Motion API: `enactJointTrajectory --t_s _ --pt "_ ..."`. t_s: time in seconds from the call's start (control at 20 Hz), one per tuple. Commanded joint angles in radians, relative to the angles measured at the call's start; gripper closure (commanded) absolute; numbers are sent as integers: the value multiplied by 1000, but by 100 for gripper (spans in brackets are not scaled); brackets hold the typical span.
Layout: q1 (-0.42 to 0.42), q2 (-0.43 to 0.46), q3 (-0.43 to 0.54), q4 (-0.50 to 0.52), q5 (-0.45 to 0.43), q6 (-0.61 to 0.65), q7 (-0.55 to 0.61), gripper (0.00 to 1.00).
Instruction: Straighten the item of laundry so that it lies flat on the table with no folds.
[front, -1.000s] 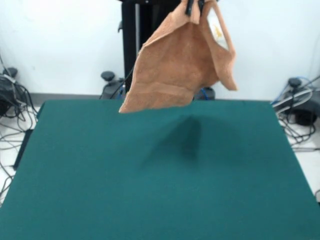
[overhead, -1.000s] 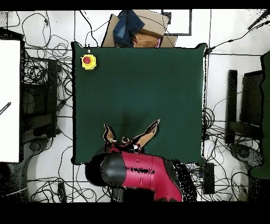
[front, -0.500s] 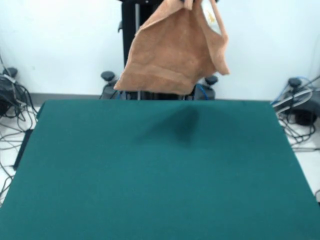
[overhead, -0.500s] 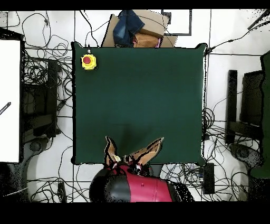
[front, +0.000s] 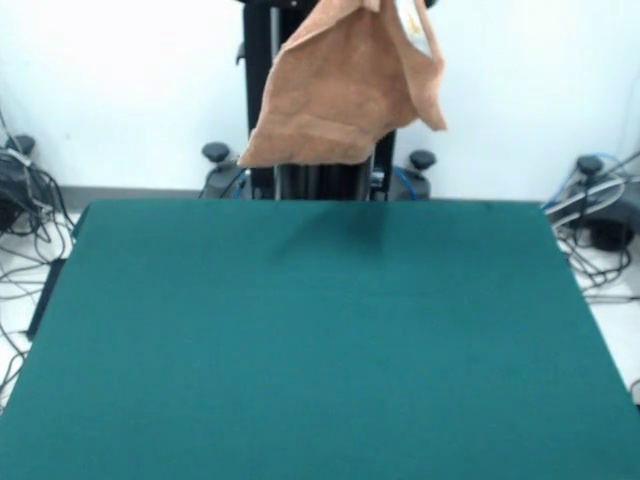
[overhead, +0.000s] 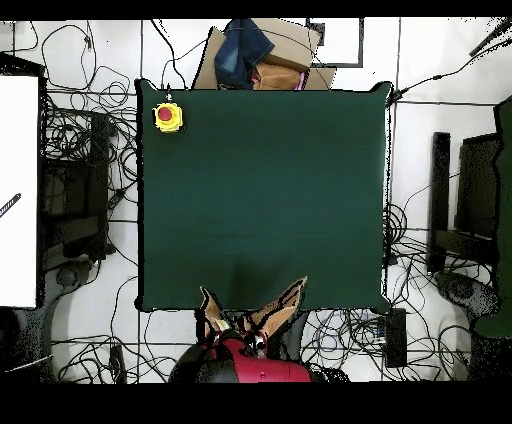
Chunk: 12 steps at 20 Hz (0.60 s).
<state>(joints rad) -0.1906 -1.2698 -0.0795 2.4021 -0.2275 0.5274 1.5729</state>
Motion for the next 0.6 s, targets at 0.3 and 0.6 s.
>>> enactJointTrajectory --t_s 0.3,0.6 --pt "-30 80 39 37 -46 -138 90 100" --pt "-27 142 43 -12 -51 -177 106 100"
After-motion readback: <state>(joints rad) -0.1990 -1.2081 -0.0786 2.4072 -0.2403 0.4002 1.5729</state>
